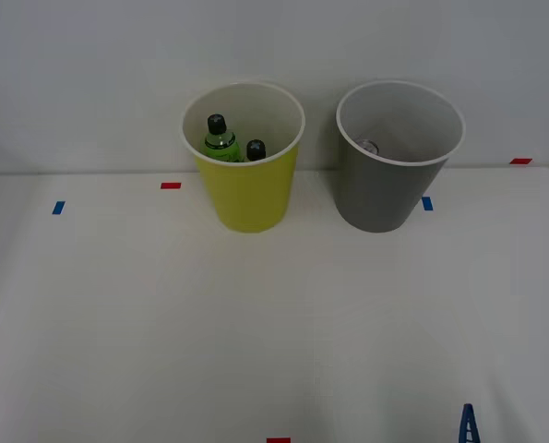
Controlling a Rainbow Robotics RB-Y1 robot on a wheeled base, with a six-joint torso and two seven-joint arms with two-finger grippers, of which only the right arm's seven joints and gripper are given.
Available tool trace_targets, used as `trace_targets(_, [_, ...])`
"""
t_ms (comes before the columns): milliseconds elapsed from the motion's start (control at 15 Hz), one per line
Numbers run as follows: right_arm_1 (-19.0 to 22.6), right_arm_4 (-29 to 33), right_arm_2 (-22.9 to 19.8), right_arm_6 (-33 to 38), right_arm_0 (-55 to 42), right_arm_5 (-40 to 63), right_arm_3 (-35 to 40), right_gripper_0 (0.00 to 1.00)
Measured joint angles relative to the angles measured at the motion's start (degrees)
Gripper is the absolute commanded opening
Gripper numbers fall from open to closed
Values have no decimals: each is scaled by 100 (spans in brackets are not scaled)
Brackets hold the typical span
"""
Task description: Put cans in the gray bin, plastic bottles in the light green bin
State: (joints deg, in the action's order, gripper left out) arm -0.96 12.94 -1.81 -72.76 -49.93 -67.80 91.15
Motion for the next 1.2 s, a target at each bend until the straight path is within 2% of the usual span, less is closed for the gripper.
trace_targets(267, [0, 443, -270, 791, 0, 1, 178, 100])
trace_targets(667, [-3, 578, -276, 935, 67, 4, 204, 100])
trace_targets(933, [-4, 1388, -740, 1681, 278, -24, 204, 100])
trace_targets(1200, [-4, 1374, -752, 1728, 316, -48, 198, 100])
